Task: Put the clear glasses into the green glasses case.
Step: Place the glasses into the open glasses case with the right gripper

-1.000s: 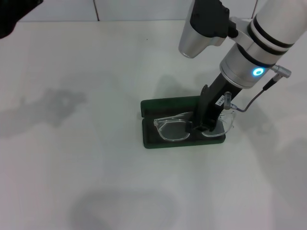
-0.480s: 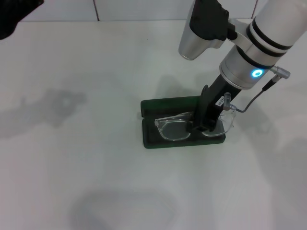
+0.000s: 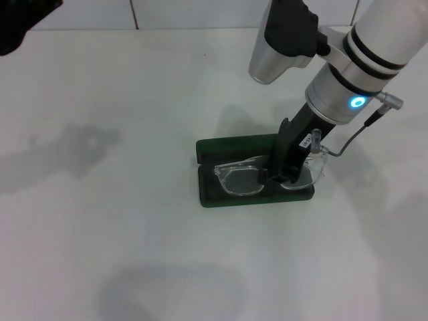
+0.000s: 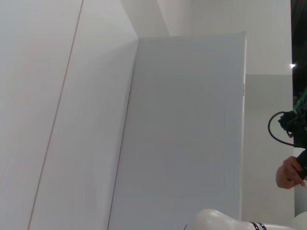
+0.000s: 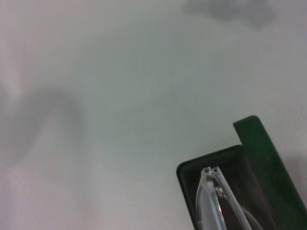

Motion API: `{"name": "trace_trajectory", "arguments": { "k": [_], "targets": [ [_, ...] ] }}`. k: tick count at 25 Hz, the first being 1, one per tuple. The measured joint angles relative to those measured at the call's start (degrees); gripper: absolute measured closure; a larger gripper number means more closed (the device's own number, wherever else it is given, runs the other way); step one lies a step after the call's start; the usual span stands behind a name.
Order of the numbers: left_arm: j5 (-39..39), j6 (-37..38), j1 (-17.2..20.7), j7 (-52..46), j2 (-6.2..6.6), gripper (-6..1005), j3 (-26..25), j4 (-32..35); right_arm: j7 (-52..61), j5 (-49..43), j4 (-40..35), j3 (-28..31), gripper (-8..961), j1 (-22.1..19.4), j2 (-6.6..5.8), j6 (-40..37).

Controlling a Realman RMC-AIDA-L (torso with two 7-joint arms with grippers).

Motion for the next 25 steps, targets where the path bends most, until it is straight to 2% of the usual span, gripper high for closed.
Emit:
{"name": "trace_trajectory", "arguments": {
  "k": [25],
  "targets": [
    [0.14,-0.01,0.44,0.09,-0.16,896,-0.14,0.00,-0.72,1.92,0.96,0.12,831,-0.15,0.00,0.59]
  ]
}}
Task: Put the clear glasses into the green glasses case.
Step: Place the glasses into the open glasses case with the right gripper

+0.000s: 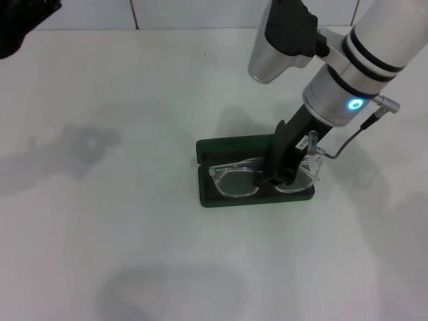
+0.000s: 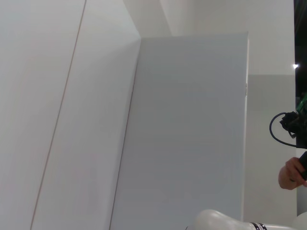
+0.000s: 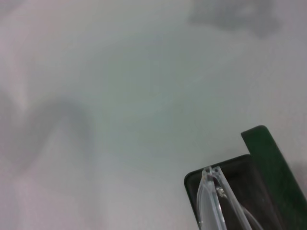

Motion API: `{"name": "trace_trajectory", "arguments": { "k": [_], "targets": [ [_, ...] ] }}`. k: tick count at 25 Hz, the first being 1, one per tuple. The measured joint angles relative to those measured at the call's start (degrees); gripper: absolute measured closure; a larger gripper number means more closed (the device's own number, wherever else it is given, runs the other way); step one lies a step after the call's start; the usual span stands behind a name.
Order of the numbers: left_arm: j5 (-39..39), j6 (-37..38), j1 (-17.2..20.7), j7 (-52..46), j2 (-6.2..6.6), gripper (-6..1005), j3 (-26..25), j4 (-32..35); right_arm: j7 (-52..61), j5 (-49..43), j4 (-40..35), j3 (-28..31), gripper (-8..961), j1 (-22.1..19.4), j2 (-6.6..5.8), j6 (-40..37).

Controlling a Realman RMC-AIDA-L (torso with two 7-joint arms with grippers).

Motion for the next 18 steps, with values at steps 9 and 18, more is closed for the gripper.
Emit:
{"name": "trace_trajectory", "arguments": {
  "k": [9,18],
  "targets": [
    [0.00,0.00,-0.02,0.00,0.00,896,0.10,0.00,-0.02,-0.29,0.51,0.06,830,-0.01,0.00,0.18],
    [-0.01,0.00,-0.08,0.00,0.00,897,0.09,0.00,-0.02,-0.59,0.54,0.01,812,0.00,0.00,0.66]
  ]
}}
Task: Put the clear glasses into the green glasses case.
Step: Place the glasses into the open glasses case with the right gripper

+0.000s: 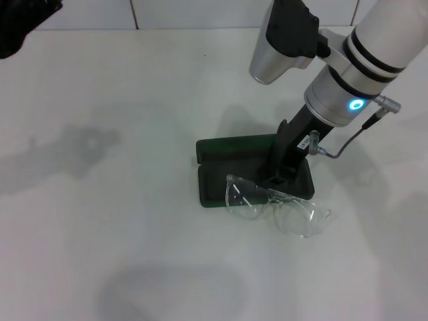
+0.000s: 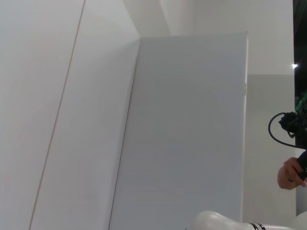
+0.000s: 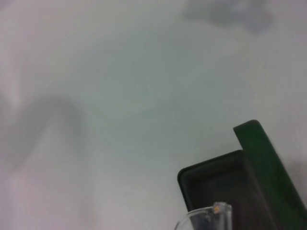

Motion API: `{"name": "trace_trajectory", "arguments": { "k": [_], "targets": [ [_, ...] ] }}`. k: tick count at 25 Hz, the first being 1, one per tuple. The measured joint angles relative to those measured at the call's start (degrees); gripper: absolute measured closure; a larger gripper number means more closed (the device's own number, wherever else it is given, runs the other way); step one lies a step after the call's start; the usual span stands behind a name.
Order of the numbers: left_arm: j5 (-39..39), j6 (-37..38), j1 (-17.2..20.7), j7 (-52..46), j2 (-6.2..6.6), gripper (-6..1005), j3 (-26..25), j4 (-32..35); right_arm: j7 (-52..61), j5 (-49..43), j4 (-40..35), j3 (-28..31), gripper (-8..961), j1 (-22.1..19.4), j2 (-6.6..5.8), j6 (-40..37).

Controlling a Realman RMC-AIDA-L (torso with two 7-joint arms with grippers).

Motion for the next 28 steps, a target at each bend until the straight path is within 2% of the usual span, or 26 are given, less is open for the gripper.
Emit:
{"name": "trace_trajectory", "arguments": {
  "k": [18,24,28],
  "targets": [
    [-0.32,0.13,0.94,0.00,0.01,897,-0.20,0.00,2.36,0.59,-1.06,-0.12,796,-0.19,0.00,-2.24],
    [-0.30,0.18,0.84,0.05,0.01,897,-0.18,0.00,4.15,0.18,-5.93,-0.17,793,-3.12,0.00,-4.15],
    [-0.30,0.18,0.95,0.07,0.00,898,-0.22,0.00,4.95,-0.18,-6.65,-0.50,792,-3.79,0.00,-4.26]
  ]
}}
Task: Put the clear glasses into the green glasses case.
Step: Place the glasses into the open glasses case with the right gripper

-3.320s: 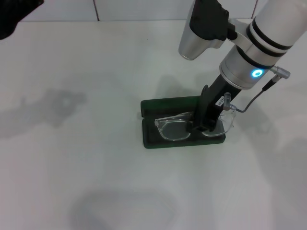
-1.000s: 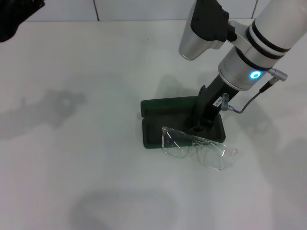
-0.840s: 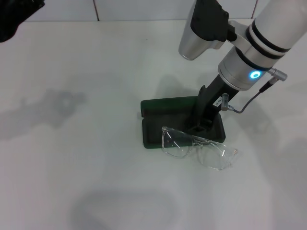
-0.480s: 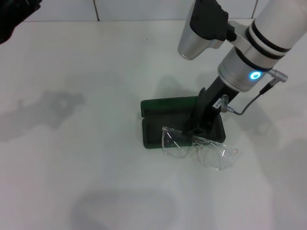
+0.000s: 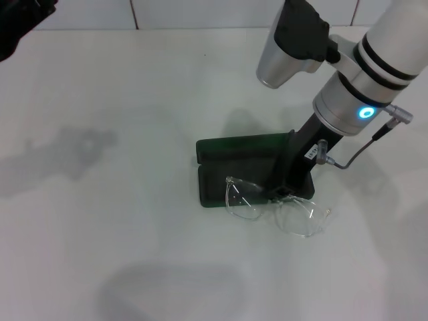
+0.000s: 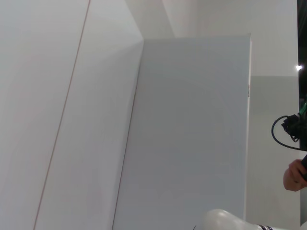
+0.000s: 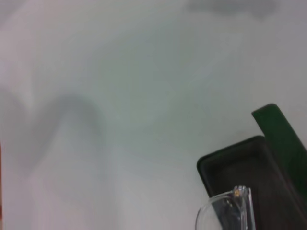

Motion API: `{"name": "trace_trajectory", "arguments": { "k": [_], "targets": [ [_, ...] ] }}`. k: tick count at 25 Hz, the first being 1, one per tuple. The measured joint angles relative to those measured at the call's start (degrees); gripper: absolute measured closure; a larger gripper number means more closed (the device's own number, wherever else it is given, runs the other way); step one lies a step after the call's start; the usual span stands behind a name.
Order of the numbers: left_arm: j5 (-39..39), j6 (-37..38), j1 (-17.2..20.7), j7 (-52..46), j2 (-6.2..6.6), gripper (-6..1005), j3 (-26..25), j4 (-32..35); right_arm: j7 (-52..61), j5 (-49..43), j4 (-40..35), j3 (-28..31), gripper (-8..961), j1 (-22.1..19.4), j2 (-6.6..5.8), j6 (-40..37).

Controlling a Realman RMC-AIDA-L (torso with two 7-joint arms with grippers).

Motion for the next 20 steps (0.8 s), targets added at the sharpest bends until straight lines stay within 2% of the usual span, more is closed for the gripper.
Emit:
{"name": "trace_trajectory", "arguments": {
  "k": [20],
  "targets": [
    [0.22,-0.18,-0.51,0.01,-0.03,898,0.11,0.00,0.25,-0.80,2.16,-2.01,784,-0.19,0.00,1.70]
  ]
}}
